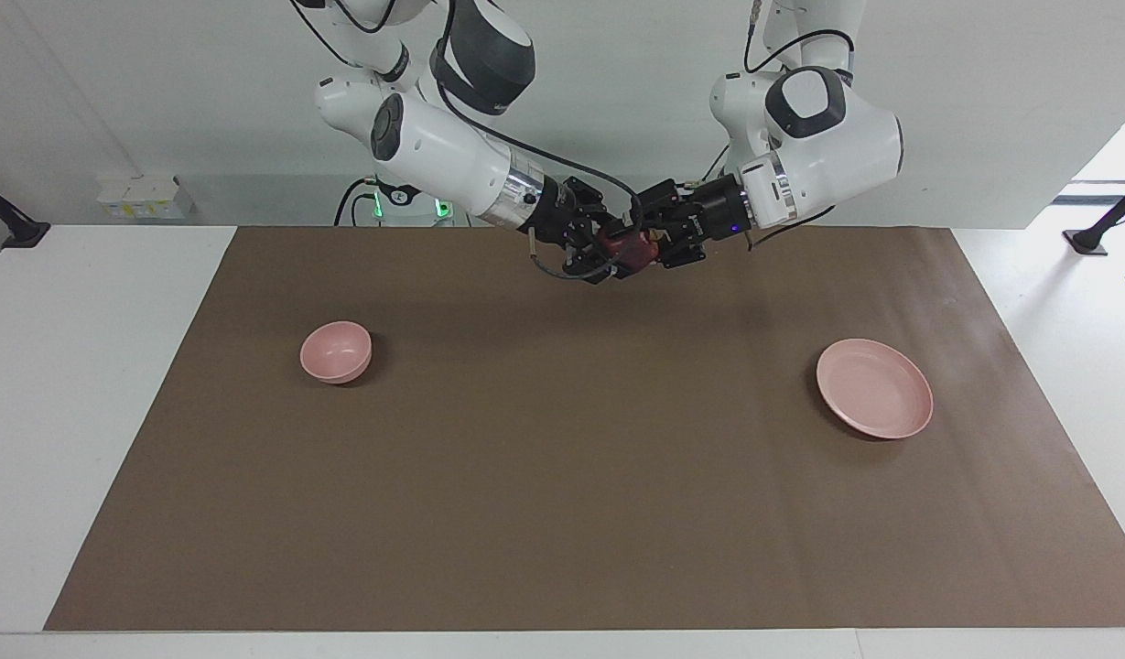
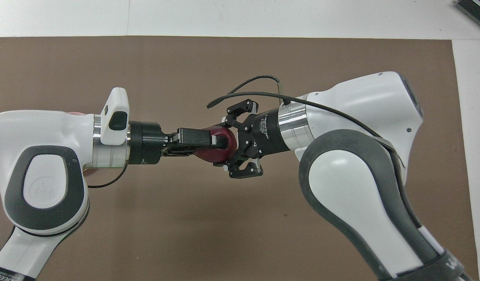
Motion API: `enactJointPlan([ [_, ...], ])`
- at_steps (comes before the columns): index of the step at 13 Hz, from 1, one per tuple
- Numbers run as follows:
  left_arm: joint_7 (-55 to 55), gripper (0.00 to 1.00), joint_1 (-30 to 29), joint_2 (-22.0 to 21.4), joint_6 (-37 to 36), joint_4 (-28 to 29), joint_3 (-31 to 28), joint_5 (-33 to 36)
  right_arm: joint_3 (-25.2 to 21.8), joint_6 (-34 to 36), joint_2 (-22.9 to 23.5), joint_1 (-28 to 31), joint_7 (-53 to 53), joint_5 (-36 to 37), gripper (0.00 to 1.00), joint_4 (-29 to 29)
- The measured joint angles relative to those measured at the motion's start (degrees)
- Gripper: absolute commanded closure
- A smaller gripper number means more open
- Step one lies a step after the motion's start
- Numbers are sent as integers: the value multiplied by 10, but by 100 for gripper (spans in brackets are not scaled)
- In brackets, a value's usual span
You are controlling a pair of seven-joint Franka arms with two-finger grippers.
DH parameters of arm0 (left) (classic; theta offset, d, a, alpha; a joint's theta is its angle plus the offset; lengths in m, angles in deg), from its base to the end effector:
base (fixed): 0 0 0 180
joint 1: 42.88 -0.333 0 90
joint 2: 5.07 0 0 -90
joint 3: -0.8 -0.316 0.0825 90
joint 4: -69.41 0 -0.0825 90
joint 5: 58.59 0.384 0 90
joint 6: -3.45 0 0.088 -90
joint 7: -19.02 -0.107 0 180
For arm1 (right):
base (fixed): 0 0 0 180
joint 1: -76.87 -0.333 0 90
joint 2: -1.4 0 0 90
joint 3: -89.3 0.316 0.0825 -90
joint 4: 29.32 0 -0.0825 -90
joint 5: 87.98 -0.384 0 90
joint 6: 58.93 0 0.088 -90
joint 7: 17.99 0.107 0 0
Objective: Move apple from plate to bowl
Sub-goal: 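Open the left gripper and pull back while the right gripper holds the apple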
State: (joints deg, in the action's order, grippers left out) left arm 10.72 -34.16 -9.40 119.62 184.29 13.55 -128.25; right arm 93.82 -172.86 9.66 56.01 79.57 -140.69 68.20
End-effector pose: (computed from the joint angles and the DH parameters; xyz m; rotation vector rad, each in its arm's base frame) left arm 0.4990 -0.2571 0.5319 2.0506 0.0181 -0.0433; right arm 0.5473 0.3112 0.5398 -1.7118 1.7560 0.9252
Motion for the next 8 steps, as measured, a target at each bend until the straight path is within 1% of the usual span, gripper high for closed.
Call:
enactJointPlan([
  [1, 11, 30, 1, 0, 0, -2, 2, 0, 0, 12, 0, 5, -1, 0, 100, -3],
  [2, 21, 3, 1, 0, 1, -5, 5, 1, 1, 24, 0, 10, -3, -1, 100, -6],
  [3, 36, 0, 2, -1, 1, -9, 7, 6, 1, 36, 0, 17, -12, -1, 100, -9],
  [6, 93, 0, -2, -8, 2, -30, -10, 55, -5, 88, 0, 60, -60, 14, 100, -6],
  [8, 105, 0, -3, -12, 1, -34, -17, 66, -7, 120, 0, 84, -86, 24, 100, -6],
])
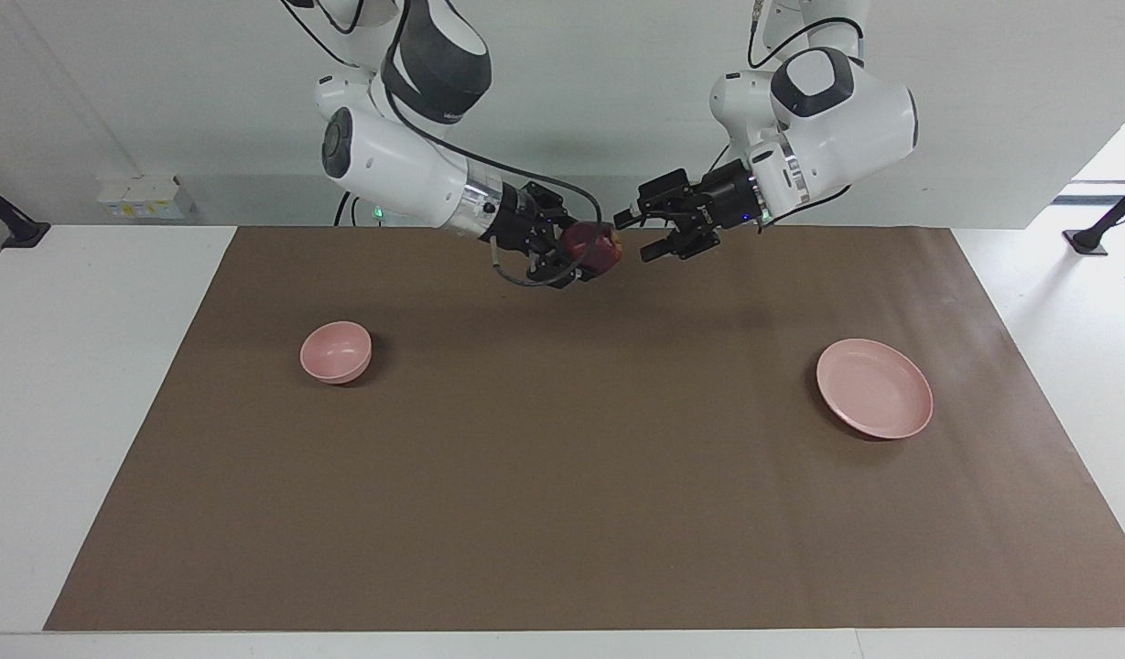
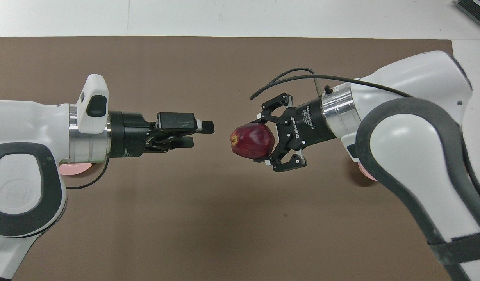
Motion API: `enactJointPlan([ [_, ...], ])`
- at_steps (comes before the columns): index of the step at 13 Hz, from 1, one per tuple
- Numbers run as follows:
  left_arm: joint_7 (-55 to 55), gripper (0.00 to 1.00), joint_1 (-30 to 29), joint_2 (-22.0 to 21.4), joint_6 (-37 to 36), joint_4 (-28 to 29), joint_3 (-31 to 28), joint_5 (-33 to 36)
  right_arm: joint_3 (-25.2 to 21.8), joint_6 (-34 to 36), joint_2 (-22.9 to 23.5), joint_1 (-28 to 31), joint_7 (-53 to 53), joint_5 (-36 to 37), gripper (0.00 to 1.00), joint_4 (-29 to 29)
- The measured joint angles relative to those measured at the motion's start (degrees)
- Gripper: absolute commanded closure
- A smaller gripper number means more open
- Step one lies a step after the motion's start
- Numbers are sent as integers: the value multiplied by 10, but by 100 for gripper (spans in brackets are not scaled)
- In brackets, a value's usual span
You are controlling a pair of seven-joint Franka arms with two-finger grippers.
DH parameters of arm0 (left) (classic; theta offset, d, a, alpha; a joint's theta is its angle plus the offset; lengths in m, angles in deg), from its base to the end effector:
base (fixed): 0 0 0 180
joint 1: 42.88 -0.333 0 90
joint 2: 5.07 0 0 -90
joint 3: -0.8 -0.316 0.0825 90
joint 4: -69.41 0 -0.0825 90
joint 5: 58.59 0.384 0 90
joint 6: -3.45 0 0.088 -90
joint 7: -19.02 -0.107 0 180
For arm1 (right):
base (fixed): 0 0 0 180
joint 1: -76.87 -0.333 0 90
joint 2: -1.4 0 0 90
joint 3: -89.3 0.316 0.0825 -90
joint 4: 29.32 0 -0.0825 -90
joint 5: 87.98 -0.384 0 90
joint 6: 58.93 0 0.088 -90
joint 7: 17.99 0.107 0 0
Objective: Move apple from plate to bowl
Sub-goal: 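Open the left gripper and pull back while the right gripper holds the apple, then carry the apple with the right gripper and lower it into the bowl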
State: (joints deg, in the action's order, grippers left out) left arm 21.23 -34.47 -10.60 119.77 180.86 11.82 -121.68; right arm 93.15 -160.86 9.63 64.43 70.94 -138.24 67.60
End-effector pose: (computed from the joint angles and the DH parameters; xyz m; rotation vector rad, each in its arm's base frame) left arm 0.5085 -0.2372 0.5681 2.1211 0.1429 -0.0318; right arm 0.5666 0.2325 0.5324 -1.8365 1.6894 0.9533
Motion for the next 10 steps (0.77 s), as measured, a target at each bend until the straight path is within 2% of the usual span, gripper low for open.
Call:
enactJointPlan([
  [1, 1, 0, -1, 0, 0, 0, 0, 6, 0, 17, 0, 8, -15, 12, 100, 0],
  [3, 14, 0, -11, 0, -4, -5, -1, 65, -1, 52, -3, 26, -51, 57, 100, -1],
  [6, 67, 0, -31, -4, -64, -49, -1, 238, -2, 99, -9, 48, -138, 154, 100, -9],
  [10, 87, 0, -45, -11, -152, -105, -3, 467, -4, 102, -11, 54, -295, 297, 100, -17],
])
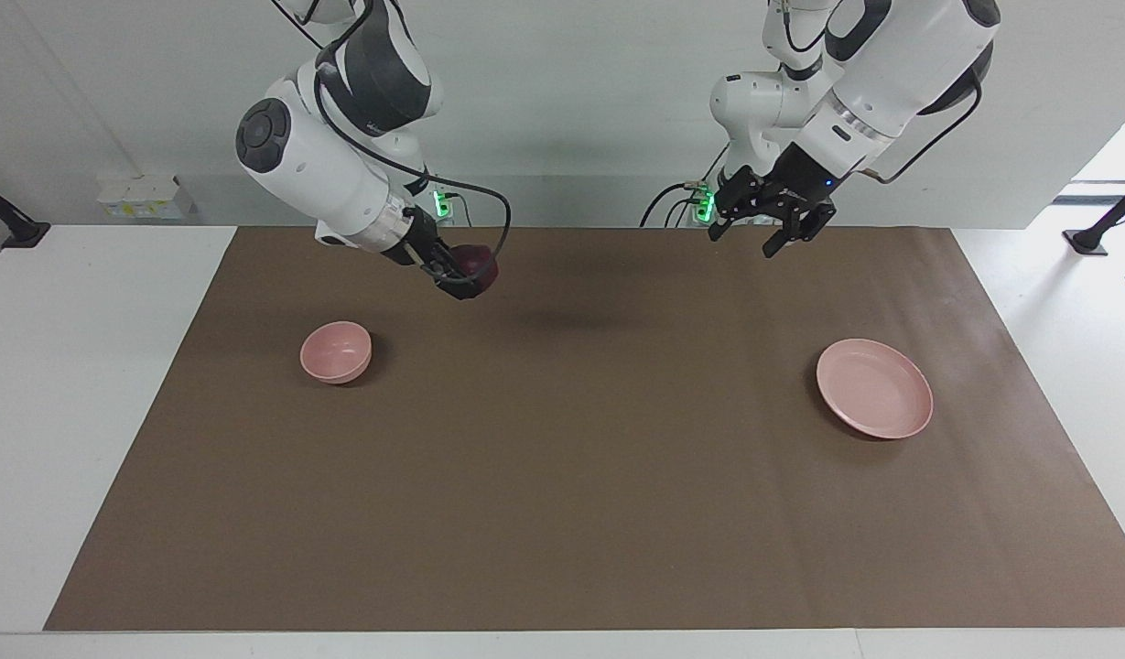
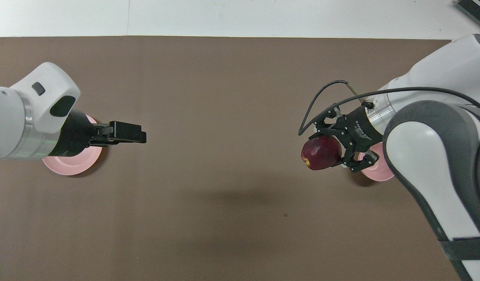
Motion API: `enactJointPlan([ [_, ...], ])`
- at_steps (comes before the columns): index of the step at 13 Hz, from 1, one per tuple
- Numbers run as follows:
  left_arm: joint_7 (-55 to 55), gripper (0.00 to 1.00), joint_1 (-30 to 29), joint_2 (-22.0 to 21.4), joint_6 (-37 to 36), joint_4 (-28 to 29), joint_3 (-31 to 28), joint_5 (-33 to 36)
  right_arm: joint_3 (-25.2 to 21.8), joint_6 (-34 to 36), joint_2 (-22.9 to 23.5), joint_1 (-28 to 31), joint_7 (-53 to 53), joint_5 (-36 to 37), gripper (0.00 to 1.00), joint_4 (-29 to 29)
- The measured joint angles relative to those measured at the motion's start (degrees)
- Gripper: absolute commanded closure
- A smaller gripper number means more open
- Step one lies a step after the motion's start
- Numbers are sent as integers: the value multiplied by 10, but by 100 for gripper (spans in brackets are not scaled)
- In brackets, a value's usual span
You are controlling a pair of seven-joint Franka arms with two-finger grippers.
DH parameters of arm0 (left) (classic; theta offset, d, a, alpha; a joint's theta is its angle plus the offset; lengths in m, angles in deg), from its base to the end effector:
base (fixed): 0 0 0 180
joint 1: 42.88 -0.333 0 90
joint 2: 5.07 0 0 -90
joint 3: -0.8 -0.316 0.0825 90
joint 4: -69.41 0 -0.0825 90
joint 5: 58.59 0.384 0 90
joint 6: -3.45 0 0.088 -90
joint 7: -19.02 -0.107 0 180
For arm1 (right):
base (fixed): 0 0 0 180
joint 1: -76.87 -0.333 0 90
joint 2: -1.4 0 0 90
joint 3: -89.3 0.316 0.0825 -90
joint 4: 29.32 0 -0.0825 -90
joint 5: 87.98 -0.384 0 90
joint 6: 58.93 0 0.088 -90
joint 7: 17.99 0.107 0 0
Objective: Move apple from plate to bowl
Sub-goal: 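Carry the apple with the right gripper and lower it into the bowl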
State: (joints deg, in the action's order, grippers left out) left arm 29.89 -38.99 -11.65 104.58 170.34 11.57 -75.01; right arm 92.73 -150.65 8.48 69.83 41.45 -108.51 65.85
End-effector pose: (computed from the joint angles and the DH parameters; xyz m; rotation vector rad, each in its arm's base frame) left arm 0.5107 -0.1649 0.6156 2.8585 -0.0386 0.0794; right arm 0.5659 0.1401 0.5212 -2.6136 1.2604 0.5255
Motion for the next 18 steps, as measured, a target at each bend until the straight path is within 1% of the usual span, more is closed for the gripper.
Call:
enactJointPlan([
  [2, -4, 0, -3, 0, -11, -8, 0, 77, -1, 0, -2, 5, -83, 61, 100, 0],
  [4, -24, 0, -6, 1, -22, -21, -4, 115, -2, 1, -4, 34, -176, 87, 100, 0],
  [6, -71, 0, -18, 2, -54, -39, -12, 125, -3, 1, -4, 73, -293, 125, 100, 3],
  [7, -91, 0, -34, 5, -74, -54, -13, 125, -3, -3, -4, 90, -350, 149, 100, 8],
  [10, -124, 0, -71, 21, -110, -83, -17, 126, -4, -46, -5, 125, -466, 178, 100, 44],
  [13, -161, 0, -86, 29, -130, -86, -18, 129, -4, -101, -8, 153, -509, 180, 100, 113],
  [16, -183, 0, -87, 27, -155, -85, -17, 145, -2, -163, -24, 155, -512, 185, 100, 189],
  [18, -183, 0, -87, 26, -160, -80, -16, 152, -2, -200, -28, 155, -512, 186, 100, 227],
])
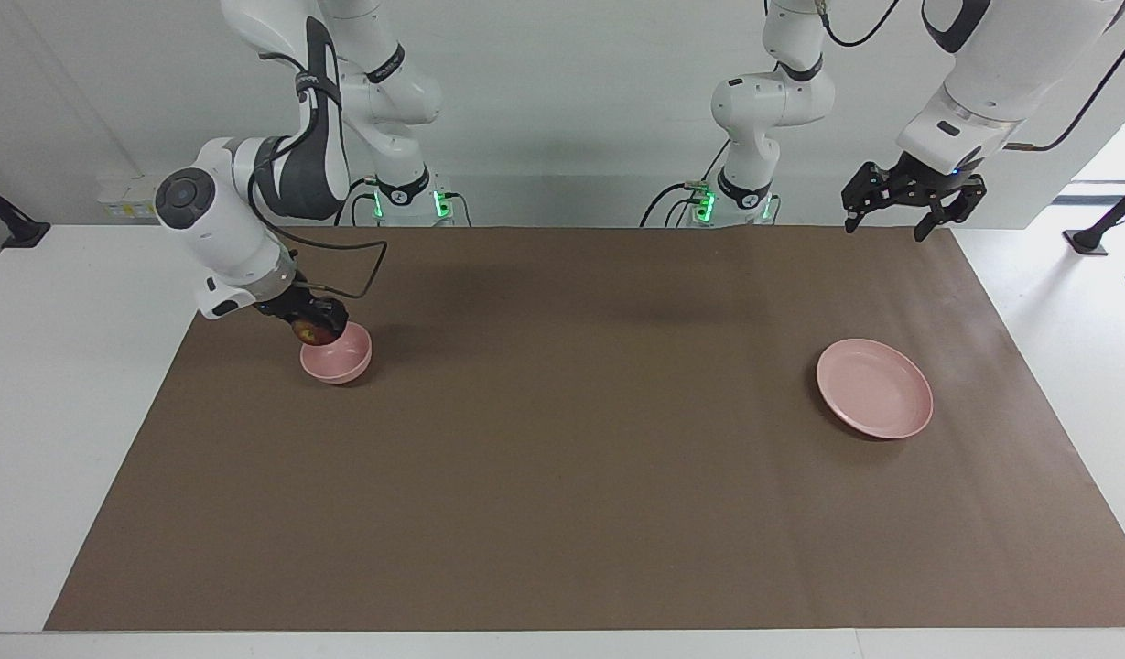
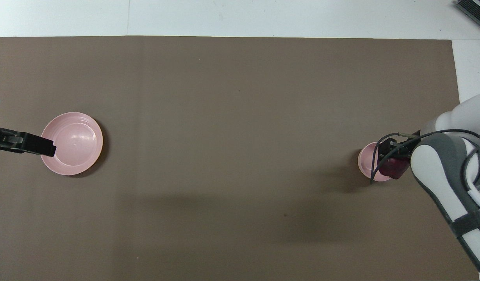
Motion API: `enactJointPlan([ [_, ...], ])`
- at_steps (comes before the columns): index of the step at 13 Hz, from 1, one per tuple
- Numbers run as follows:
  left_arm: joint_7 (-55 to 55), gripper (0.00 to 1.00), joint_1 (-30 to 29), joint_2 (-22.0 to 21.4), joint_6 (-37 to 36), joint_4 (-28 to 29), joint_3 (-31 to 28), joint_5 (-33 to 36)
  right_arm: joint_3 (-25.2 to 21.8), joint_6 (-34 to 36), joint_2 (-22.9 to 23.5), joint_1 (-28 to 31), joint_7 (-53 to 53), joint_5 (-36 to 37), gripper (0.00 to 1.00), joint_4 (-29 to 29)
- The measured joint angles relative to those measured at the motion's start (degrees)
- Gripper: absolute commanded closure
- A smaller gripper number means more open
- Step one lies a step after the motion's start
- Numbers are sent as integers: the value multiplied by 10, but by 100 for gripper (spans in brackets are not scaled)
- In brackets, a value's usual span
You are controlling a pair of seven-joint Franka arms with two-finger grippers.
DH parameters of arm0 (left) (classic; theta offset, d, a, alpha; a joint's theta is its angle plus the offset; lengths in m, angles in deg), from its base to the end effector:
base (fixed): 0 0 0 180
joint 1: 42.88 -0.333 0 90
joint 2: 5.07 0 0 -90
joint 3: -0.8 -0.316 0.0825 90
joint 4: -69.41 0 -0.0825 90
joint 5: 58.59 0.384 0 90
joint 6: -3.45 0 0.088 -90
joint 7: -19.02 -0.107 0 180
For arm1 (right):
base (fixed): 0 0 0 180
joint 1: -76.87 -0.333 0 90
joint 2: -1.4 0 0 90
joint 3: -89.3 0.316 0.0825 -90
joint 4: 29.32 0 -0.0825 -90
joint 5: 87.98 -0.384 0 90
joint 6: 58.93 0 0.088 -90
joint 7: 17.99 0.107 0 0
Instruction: Move apple from plate to bowl
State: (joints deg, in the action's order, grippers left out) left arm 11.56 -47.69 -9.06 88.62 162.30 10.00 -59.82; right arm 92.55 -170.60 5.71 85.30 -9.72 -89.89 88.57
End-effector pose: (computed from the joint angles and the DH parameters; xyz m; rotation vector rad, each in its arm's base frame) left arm 0.5218 -0.0456 0.6308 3.1110 -0.3234 -0.1028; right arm 0.5399 -0.0470 0.3859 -3.0752 0.3859 0.2868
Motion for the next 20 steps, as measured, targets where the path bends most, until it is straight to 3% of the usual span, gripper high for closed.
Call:
enactJointPlan([
  [2, 0, 0, 0, 0, 0, 3, 0, 2, 0, -45, 13, 0, 0, 0, 100, 25],
  [3, 0, 0, 0, 0, 0, 4, 0, 2, 0, -64, 24, 0, 0, 0, 47, 31],
  [4, 0, 0, 0, 0, 0, 4, 0, 2, 0, -74, 36, 0, 0, 0, 0, 33],
  [7, 1, 0, 0, -1, 3, 1, 0, 2, 0, -73, 46, 0, 0, 0, 0, 30],
  [9, 2, 0, -4, -2, 5, -10, -1, 2, 0, -37, 37, 0, 0, 0, 0, 4],
  [17, 2, 0, -3, -11, -17, -42, -12, 2, 2, 72, -3, -2, 0, 26, 0, -177],
  [20, 1, 0, -1, -11, -18, -42, -22, 2, 5, 157, -11, -3, 0, 26, 0, -247],
])
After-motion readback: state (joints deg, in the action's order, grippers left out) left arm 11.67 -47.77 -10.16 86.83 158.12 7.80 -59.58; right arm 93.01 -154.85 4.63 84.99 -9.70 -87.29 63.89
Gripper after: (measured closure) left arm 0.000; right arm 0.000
